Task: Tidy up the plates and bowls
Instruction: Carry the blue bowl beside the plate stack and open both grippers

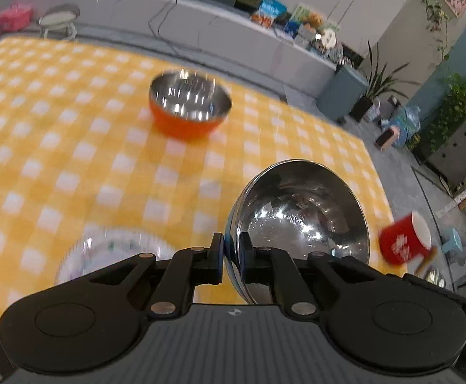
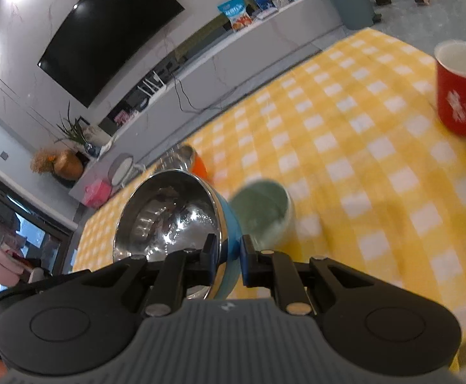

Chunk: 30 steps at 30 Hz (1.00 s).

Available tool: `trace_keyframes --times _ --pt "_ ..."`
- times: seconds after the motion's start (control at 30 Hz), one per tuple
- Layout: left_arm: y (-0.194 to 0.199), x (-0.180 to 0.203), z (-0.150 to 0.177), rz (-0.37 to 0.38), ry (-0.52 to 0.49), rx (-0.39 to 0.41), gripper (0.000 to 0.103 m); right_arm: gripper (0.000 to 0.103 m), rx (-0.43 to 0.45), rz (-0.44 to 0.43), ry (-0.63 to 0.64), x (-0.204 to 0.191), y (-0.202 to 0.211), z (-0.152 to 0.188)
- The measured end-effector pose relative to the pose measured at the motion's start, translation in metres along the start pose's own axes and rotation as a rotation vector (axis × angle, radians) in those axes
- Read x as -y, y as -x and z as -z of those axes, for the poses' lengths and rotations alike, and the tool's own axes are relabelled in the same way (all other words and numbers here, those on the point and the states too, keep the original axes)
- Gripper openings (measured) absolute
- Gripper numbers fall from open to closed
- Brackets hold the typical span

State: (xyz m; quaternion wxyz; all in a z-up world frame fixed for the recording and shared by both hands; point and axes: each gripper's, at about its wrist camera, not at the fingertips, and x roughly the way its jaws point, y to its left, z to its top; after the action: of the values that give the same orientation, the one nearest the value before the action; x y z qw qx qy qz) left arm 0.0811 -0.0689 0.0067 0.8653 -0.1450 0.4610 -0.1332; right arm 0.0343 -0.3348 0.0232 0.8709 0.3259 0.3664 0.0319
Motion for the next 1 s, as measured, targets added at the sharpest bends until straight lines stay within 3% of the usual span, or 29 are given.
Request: trace_keyframes --times 0.2,0.43,1.0 --pt "-0.018 -0.012 0.037 -0.003 0.053 -0.114 0.010 0.013 -0.057 0.053 -0.017 0.019 0.009 0.029" --pt "-0.030 -0.013 0.050 -0.001 0.098 -0.184 0.011 0.013 -0.124 0.118 -0.032 0.032 0.003 0.038" --pt "-0.040 -0.005 0.055 0.024 0.072 -0.198 0.016 0.014 -0.127 0.242 -0.032 0.034 -0.006 0.039"
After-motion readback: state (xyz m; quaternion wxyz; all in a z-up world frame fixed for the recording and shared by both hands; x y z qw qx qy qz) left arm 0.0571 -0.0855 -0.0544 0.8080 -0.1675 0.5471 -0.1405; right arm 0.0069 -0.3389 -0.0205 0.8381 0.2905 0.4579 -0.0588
